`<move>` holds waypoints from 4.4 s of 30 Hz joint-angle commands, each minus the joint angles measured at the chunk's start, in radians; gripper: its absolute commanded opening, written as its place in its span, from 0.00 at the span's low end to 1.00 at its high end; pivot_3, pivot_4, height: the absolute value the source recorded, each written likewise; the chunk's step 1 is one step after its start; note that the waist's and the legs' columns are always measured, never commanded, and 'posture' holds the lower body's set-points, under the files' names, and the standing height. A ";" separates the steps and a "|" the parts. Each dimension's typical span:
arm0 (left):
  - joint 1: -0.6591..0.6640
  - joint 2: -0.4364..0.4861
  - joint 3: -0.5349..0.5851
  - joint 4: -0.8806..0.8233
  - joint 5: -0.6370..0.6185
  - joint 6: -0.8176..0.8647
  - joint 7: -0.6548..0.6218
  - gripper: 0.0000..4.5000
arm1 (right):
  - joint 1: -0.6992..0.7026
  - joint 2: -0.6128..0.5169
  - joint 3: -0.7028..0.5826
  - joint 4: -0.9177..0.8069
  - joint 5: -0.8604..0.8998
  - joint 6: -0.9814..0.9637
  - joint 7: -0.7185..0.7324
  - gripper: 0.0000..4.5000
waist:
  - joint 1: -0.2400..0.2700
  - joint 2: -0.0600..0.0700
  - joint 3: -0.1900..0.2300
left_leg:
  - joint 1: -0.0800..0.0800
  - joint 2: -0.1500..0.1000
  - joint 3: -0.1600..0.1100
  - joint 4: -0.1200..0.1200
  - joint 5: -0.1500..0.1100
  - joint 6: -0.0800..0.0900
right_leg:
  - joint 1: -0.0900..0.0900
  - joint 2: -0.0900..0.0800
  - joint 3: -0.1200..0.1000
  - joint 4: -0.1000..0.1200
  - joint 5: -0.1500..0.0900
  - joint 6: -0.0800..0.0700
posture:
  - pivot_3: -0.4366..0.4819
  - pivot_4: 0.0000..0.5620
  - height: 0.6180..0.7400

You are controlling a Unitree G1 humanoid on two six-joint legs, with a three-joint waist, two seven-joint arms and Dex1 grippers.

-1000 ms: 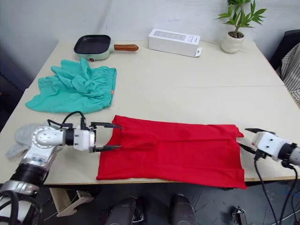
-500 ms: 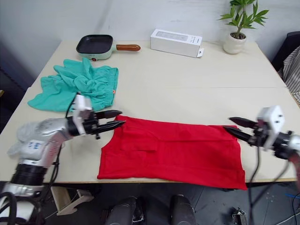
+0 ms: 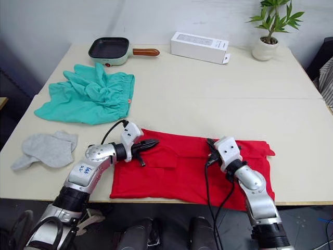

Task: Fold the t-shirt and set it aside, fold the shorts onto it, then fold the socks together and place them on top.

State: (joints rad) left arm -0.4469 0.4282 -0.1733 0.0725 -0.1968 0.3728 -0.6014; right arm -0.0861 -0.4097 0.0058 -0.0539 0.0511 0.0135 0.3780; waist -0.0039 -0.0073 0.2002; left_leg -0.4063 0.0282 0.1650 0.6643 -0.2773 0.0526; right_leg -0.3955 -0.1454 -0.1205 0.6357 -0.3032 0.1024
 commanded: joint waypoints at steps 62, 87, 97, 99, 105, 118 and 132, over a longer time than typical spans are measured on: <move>0.152 0.152 0.130 -0.402 -0.400 -0.053 -0.579 1.00 | -0.845 -0.561 0.076 1.199 -0.041 -0.009 0.992 1.00 | -0.024 0.004 0.001 | 0.000 0.001 0.001 -0.002 -0.001 0.001 | 0.002 0.000 -0.003 -0.008 0.000 -0.001 | 0.48 0.27 1.00; 0.138 0.062 0.212 -0.310 -0.376 -0.107 -0.380 1.00 | -1.024 -0.463 0.129 1.335 -0.260 -0.126 0.785 0.01 | -0.037 0.004 0.000 | 0.000 0.001 0.001 -0.002 0.000 0.000 | 0.001 -0.001 -0.003 -0.007 0.000 -0.001 | 0.48 0.27 1.00; 0.130 -0.034 0.214 -0.192 -0.223 -0.262 -0.227 1.00 | -1.080 -0.357 0.123 1.386 -0.314 -0.202 0.303 0.01 | -0.040 0.004 0.000 | 0.000 0.001 0.002 -0.002 0.000 -0.001 | 0.001 0.000 -0.003 -0.007 0.000 -0.001 | 0.48 0.27 1.00; 0.117 -0.028 0.216 -0.169 -0.217 -0.254 -0.221 1.00 | -1.085 -0.347 0.095 1.389 -0.286 -0.193 0.328 0.01 | -0.040 0.004 0.000 | 0.000 0.001 0.003 -0.002 0.001 0.000 | 0.001 0.000 -0.003 -0.007 0.000 0.000 | 0.48 0.27 1.00; 0.032 0.027 0.203 -0.059 -0.209 -0.223 -0.287 1.00 | -1.098 -0.407 0.009 1.380 -0.217 -0.130 0.426 0.27 | -0.036 0.004 0.000 | 0.000 0.002 0.003 -0.002 0.001 0.000 | 0.001 0.002 -0.003 -0.006 0.000 0.000 | 0.48 0.27 1.00; -0.358 0.065 0.067 0.542 -0.003 -0.305 -0.501 1.00 | -0.608 -0.683 -0.276 0.542 0.146 1.073 0.789 0.99 | -0.021 0.004 0.000 | -0.003 0.002 -0.001 -0.002 -0.001 -0.001 | 0.000 -0.001 -0.008 -0.007 0.000 -0.001 | 0.48 0.27 1.00; -0.530 -0.026 0.001 0.860 0.155 -0.314 -0.483 1.00 | -0.086 -0.262 -0.652 -0.235 0.271 1.590 0.440 0.99 | -0.021 -0.004 -0.004 | -0.015 0.001 0.000 0.001 0.003 0.006 | -0.013 0.000 -0.014 -0.008 0.010 0.002 | 0.48 0.27 1.00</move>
State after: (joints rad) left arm -0.9484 0.4080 -0.1595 0.9094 -0.0727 0.0454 -1.1018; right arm -0.1683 -0.7001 -0.6630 -0.2758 0.2955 1.5917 0.8418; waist -0.0251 -0.0111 0.1958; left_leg -0.4218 0.0292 0.1647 0.6654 -0.2743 0.0582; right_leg -0.4080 -0.1460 -0.1347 0.6276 -0.2931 0.1039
